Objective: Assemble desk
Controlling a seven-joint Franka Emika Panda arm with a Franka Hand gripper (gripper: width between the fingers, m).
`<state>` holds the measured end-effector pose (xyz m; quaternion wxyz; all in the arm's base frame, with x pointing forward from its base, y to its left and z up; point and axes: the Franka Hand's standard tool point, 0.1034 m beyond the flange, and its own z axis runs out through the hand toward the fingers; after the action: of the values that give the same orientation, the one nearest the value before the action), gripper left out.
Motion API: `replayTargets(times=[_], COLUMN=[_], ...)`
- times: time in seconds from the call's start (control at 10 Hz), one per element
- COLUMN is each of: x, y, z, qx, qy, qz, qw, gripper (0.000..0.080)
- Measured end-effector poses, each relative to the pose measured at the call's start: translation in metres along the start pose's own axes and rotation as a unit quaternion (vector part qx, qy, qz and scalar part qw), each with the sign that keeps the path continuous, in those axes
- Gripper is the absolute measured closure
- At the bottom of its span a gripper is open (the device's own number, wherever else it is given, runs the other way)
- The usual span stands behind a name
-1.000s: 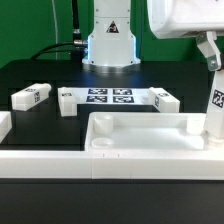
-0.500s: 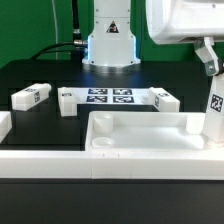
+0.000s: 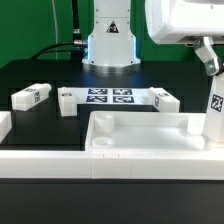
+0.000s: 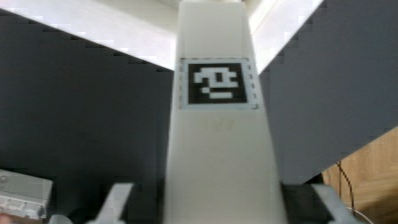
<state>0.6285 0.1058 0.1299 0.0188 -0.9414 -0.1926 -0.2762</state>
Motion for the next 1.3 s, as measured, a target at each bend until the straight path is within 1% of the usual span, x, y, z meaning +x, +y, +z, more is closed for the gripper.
replayTargets(times=[0.2,0.3,0.4,0.5,0.6,0.7,0.9,1.1,1.2,1.3], x=[0.000,0.000,0.000,-0.001,0.001,0.005,0.014,0.010,0.009,0.009], y=[0.000,0.000,0.001,0.003,0.002,0.002,0.002,0.002,-0.002,-0.001], z=[0.000,0.000,0.000,0.000,-0.002,-0.005,-0.015,-0.012,-0.011,-0.010], qx=[0.000,0.000,0.000,-0.001,-0.002,-0.003,0.002,0.003,0.010,0.010], qy=[0.000,0.000,-0.001,-0.001,0.001,0.004,-0.005,-0.007,-0.022,-0.021], qz=[0.000,0.000,0.000,0.000,0.000,-0.001,0.005,0.005,0.004,0.005], qw=[1.000,1.000,1.000,1.000,1.000,1.000,1.000,1.000,1.000,1.000], gripper=[0.0509,0.0347,0.0222,0.0222,0.0163,0.0152,0.0151,0.0151,0.0151,0.0151])
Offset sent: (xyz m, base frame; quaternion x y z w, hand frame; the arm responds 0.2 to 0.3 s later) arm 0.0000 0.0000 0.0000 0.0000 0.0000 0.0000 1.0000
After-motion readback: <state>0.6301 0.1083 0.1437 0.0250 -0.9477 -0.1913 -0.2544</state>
